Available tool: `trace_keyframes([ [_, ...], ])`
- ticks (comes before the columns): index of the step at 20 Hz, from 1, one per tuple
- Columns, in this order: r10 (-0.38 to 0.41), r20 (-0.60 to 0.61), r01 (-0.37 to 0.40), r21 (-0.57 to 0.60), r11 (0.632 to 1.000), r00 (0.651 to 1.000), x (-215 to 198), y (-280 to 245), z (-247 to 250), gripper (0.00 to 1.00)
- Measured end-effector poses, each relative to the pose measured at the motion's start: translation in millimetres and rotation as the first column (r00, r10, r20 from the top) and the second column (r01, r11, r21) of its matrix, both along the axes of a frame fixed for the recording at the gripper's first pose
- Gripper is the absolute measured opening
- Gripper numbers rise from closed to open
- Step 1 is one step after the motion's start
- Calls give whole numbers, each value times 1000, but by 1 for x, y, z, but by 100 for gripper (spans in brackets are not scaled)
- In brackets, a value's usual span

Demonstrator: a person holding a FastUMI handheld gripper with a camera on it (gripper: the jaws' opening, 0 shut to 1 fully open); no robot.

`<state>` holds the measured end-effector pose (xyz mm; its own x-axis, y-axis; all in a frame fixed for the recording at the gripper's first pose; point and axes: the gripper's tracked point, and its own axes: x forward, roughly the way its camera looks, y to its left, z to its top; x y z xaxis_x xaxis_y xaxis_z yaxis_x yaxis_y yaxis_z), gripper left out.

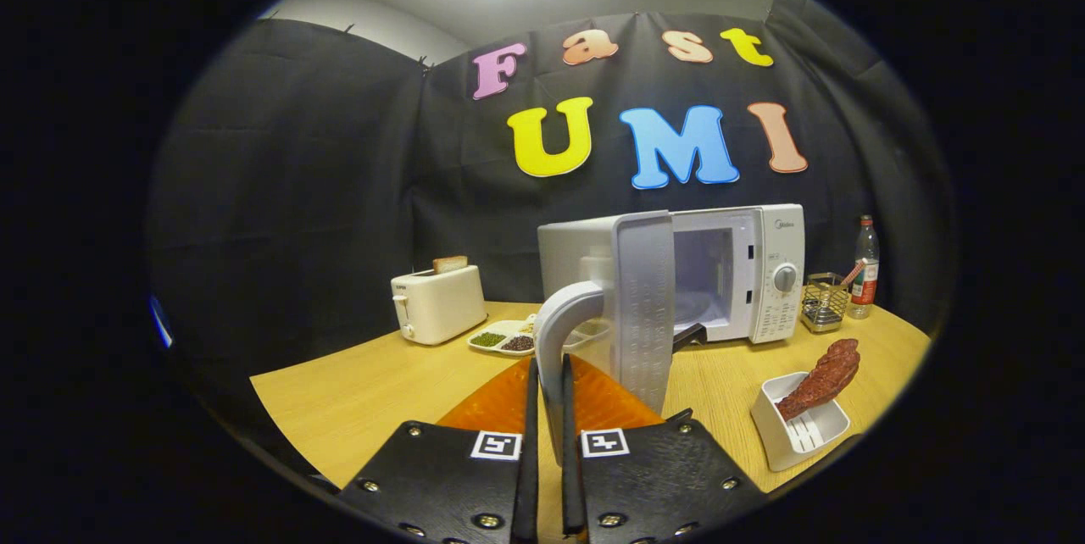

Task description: Open the microwave, put the food inside, and close the microwave door.

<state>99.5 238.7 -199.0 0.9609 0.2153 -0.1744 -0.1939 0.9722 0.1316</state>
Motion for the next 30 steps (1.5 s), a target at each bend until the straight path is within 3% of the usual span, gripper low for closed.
trace_keyframes([
  [5, -57, 10, 57, -95, 994, 998, -9, 32, -4, 11],
  [12, 87, 15, -87, -37, 996, 996, -37, 90, 12, 11],
  [17, 198, 21, -198, -25, 980, 980, -54, 71, 20, 11],
  [21, 195, 10, -194, -29, 981, 981, -52, 7, 23, 11],
  [23, 140, 30, -140, -17, 990, 990, -44, -37, 30, 26],
  [24, 98, 24, -97, -30, 995, 995, -37, -61, 27, 43],
  [25, 57, 13, -56, -48, 997, 998, -31, -84, 21, 47],
  [26, 17, 10, -17, -67, 998, 1000, -24, -107, 19, 61],
  [30, -112, 14, 113, -139, 984, 994, -5, -186, 7, 86],
])
